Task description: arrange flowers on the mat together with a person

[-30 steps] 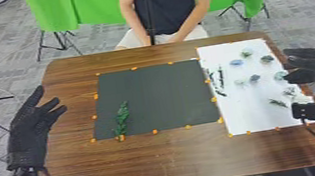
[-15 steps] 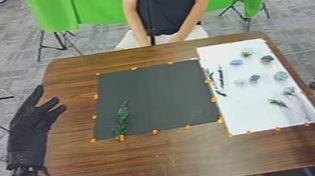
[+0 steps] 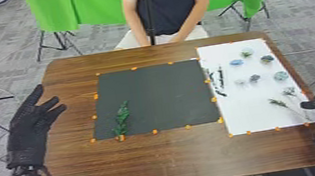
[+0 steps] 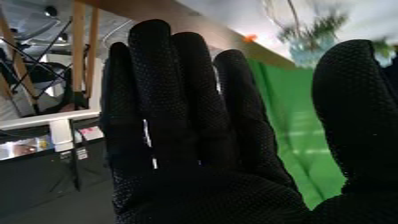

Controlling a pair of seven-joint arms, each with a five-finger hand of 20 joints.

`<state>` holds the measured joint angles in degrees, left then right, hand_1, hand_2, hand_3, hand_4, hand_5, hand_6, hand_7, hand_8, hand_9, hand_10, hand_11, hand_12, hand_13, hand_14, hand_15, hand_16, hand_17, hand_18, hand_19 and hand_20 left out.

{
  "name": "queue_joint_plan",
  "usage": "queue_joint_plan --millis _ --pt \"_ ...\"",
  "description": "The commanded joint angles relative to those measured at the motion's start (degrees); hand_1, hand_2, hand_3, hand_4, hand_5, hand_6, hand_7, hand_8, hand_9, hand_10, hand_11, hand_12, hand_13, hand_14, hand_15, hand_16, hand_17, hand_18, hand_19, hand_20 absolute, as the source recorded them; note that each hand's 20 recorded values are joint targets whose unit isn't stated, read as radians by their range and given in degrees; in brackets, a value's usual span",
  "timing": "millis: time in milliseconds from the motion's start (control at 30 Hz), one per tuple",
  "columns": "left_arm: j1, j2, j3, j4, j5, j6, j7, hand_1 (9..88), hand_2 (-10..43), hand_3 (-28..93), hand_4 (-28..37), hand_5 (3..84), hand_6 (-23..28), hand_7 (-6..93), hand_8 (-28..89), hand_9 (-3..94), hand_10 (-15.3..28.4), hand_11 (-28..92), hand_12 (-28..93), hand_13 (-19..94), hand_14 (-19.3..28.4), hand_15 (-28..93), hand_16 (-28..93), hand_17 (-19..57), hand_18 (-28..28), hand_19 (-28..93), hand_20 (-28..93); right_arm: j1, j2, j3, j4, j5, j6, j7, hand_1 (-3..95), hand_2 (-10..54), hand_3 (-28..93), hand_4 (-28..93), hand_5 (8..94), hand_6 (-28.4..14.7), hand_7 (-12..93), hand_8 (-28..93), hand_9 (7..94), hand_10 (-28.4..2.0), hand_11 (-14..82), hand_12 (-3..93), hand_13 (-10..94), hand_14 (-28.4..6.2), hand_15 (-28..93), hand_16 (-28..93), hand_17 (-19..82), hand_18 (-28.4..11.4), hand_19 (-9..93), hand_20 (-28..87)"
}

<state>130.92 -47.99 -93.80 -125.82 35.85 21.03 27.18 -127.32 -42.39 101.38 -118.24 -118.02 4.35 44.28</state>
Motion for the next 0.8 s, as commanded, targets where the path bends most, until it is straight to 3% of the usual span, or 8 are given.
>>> queue_joint_plan --millis 33,233,367,500,800 --pt "0.38 -0.87 -0.42 -0.24 0.48 -0.16 -0.88 25.3 3.8 79 -24.7 35.1 3.7 12.6 -10 38.8 18.4 23 11 29 27.3 50 -8 -8.6 23.9 48 15 1.88 1.18 -3.6 1.21 -5.53 -4.76 1.42 31.2 -5.7 69 -25 58.8 -5.3 15 -11 62.0 -17.0 24.9 14.4 59 -15.6 55 9 27 -26.4 76 6" --pt "0.34 -0.59 -0.23 -0.19 0.25 -0.23 -0.66 25.4 3.8 79 -24.6 35.1 3.7 12.7 -10 38.8 18.4 23 11 30 27.3 50 -8 -8.5 23.9 48 15 4.38 2.57 -7.46 2.67 -11.55 -9.42 1.74 34.0 -8.4 67 -25 62.3 -4.8 15 -11 65.7 -16.3 25.1 14.6 61 -15.0 55 9 27 -26.7 77 7" --pt "0.04 -0.61 -0.19 -0.1 0.36 -0.29 -0.76 25.5 3.8 79 -24.6 35.1 3.6 12.7 -10 38.9 18.4 23 11 29 27.3 50 -8 -8.6 24.0 48 15 5.48 3.25 -9.63 3.2 -15.03 -9.36 2.22 39.8 -9.3 66 -26 72.7 -1.5 16 -12 73.9 -14.0 25.5 15.5 66 -13.0 54 11 30 -25.3 78 7" --pt "0.47 -0.77 -0.54 -0.24 0.48 -0.3 -0.81 25.4 3.7 79 -24.6 35.1 3.6 12.7 -10 38.9 18.4 23 11 29 27.3 50 -8 -8.7 24.0 48 15 5.1 3.53 -10.15 3.41 -16.96 -9.79 1.88 54.0 -8.8 57 -28 84.5 1.3 16 1 85.5 -11.6 26.2 17.2 76 -9.0 53 15 35 -22.4 82 8" --pt "0.79 -0.69 -0.62 -0.29 0.4 -0.14 -0.75 25.4 3.7 79 -24.5 35.1 3.7 12.6 -10 38.8 18.4 23 11 30 27.3 50 -8 -8.6 24.0 48 15 4.91 3.63 -8.6 2.65 -18.7 -5.37 1.23 58.7 -9.1 55 -28 88.2 2.6 16 5 91.0 -10.2 29.5 19.5 81 -7.1 56 19 41 -19.3 85 8"
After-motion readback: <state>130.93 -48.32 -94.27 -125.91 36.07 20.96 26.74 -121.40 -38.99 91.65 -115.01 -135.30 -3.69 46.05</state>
